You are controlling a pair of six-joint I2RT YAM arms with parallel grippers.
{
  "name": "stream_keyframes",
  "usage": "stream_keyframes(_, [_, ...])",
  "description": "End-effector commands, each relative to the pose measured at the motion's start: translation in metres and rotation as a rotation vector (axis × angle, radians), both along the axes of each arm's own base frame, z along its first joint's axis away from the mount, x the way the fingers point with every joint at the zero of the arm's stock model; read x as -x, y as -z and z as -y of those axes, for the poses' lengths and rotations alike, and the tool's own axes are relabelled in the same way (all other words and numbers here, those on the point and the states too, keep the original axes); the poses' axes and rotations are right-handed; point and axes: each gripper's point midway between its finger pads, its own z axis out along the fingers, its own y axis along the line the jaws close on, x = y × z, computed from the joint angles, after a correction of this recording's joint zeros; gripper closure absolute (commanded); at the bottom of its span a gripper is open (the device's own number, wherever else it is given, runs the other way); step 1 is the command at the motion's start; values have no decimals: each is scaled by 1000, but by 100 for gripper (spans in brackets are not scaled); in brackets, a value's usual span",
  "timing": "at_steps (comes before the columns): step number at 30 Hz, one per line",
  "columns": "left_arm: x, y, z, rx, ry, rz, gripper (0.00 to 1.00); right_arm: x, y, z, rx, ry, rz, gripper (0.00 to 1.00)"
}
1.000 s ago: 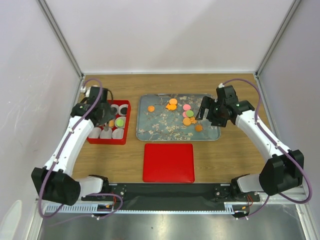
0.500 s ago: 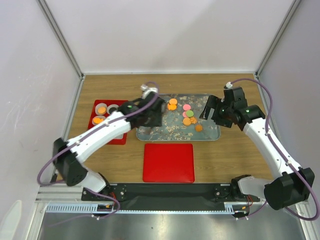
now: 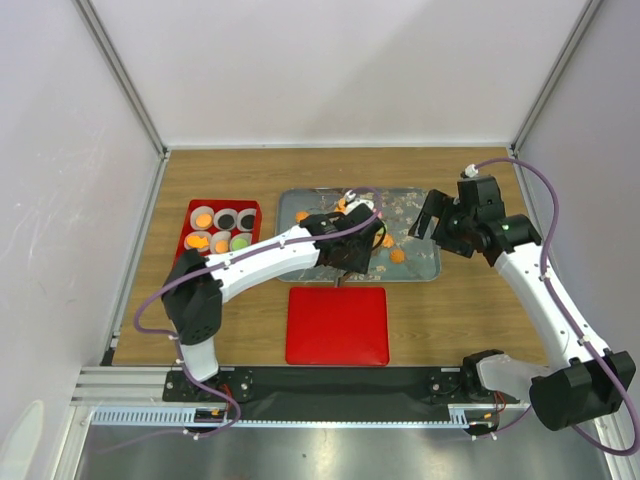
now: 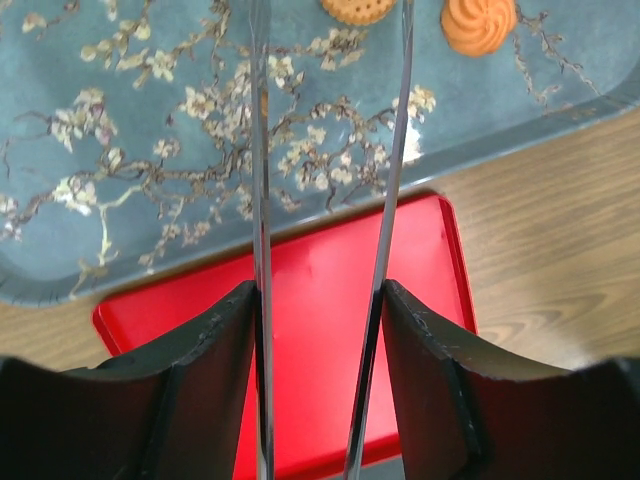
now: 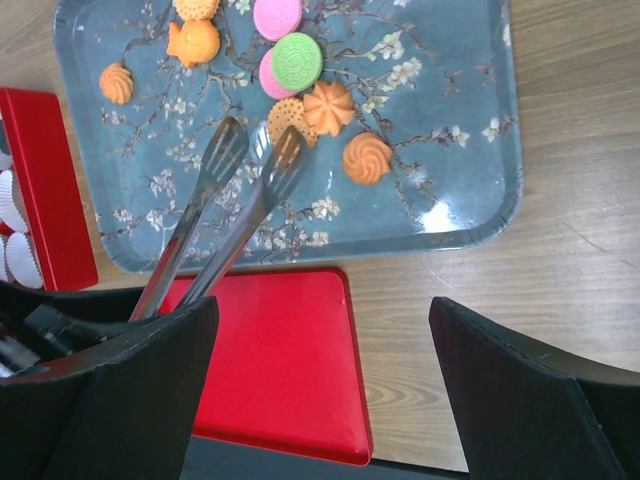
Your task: Pack the cookies
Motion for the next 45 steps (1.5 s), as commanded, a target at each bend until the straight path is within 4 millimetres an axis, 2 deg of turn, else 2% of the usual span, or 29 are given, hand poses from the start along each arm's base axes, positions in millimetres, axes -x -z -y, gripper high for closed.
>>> stream_keyframes(1, [-12,-18,19,39,47,50,43,2,-8,7,6,34,11,6])
stream_keyframes(7, [-18,-14,25,1,75,61,44,-1,-8,8,5,52,15,5])
stream_keyframes(15, [-17,0,20,-55,86,47,47,2,-6,10,10,55,10,6])
stream_keyframes(29, [-14,6,17,-177,124,50,50,3,-10,10,9,46,25,5])
stream_keyframes(40, [-11,1,15,-185,120,46,55,1,-11,8,4,32,28,6])
stream_keyframes(45, [-11,-11,17,-131,118,34,56,1,-11,7,3,26,30,5])
